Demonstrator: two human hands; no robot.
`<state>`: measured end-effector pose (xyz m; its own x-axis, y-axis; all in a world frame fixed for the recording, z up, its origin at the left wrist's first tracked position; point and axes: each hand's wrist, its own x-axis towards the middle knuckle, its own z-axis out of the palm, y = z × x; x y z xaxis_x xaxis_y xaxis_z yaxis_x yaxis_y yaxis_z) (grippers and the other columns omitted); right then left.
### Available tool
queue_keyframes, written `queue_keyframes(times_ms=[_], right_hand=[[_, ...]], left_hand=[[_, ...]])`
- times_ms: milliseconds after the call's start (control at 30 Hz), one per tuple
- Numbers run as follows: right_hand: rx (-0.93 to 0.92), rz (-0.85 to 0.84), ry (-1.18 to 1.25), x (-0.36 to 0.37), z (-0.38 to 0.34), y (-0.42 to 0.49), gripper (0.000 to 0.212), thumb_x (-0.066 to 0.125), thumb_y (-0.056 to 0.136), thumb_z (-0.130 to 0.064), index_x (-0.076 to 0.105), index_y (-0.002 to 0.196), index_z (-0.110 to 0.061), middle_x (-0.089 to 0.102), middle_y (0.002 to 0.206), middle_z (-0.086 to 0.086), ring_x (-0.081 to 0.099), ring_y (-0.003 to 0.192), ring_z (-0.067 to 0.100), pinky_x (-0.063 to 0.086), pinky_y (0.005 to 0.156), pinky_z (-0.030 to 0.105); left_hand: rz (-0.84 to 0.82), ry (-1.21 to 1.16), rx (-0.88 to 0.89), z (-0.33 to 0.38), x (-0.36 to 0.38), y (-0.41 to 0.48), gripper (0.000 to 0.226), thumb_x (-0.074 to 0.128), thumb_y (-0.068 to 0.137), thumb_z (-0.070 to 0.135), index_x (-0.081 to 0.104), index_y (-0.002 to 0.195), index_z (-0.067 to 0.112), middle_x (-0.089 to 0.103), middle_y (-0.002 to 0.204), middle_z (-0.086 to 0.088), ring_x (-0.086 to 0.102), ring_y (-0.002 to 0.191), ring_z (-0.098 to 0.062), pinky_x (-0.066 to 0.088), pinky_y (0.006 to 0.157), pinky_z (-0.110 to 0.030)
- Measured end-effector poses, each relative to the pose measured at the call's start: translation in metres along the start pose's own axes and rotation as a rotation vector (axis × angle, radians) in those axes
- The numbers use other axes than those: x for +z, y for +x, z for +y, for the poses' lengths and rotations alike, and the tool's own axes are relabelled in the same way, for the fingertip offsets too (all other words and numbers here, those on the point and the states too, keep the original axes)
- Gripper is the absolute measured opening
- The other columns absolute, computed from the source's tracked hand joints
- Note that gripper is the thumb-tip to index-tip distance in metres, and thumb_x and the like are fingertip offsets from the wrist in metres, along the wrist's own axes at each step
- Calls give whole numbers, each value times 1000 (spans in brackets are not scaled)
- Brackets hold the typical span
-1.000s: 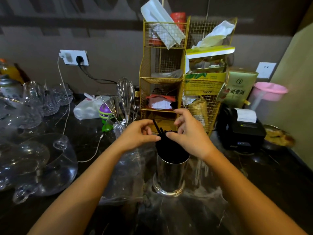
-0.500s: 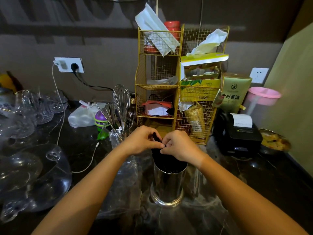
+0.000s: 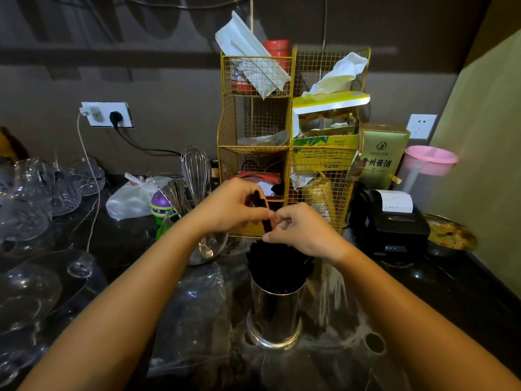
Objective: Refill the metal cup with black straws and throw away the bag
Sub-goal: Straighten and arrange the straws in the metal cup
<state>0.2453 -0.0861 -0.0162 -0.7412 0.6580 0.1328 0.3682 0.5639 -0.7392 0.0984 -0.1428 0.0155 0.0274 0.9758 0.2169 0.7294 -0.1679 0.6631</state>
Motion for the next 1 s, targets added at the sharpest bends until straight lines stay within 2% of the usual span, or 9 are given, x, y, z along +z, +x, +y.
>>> queue_keyframes(times_ms=[133,200,267,333,400,600,733,833,1000], right_hand=[[-22,-55,122,-13,-5,-4,13,70,74,-18,61,68,-10,48,55,-4,44,54,14,33,51,21],[-48,-76,129,-21,-7,-6,8,69,74,-20,64,71,-15,49,59,-8,45,52,5,33,50,13],[-68,-97,139,-30,-9,-7,6,68,76,-21,64,75,-25,55,68,-12,51,59,-3,37,59,8],[-75,-111,160,-40,-8,-7,4,65,78,-20,64,80,-24,60,80,-7,57,77,5,42,74,19],[-79,-134,192,-48,-9,-10,4,61,81,-18,65,81,-19,64,81,-1,61,80,12,47,78,24],[-4,-101,456,-66,-6,-14,18,55,83,-3,62,97,-11,69,59,-2,61,49,6,52,50,15],[10,23,543,-80,-4,-14,17,58,79,1,66,85,-12,70,54,1,59,43,6,50,43,13],[32,166,609,-92,-4,-13,11,60,76,2,65,76,-7,66,46,0,61,42,6,49,43,10],[-24,316,644,-106,-8,-8,10,59,78,0,59,75,-9,67,49,-1,63,46,7,51,46,12]], left_hand=[[-3,3,51,23,-24,2,12,65,76,17,63,79,6,57,58,3,51,42,3,40,43,-11],[19,-52,65,31,-36,1,7,65,75,15,63,76,8,61,58,3,54,45,1,43,44,-11],[72,-144,90,38,-48,-1,4,65,75,11,62,72,11,63,49,3,55,45,-2,44,43,-12],[127,-224,118,41,-58,-3,7,64,73,9,61,68,13,63,46,6,54,43,-2,43,43,-10],[190,-314,124,39,-64,-6,8,63,72,10,59,66,14,62,45,7,52,42,-2,43,44,-10],[362,-623,48,8,-54,-7,18,54,80,3,57,65,14,60,44,6,51,42,-2,44,45,-9],[407,-773,22,-9,-35,-11,24,56,72,6,65,54,18,61,43,3,51,40,-3,45,44,-11],[372,-755,-19,-20,-16,-14,17,60,65,6,67,55,18,66,47,0,55,41,-5,49,45,-13],[240,-583,-32,-28,16,-12,19,57,75,-9,59,69,9,68,48,2,59,43,-4,51,50,-12]])
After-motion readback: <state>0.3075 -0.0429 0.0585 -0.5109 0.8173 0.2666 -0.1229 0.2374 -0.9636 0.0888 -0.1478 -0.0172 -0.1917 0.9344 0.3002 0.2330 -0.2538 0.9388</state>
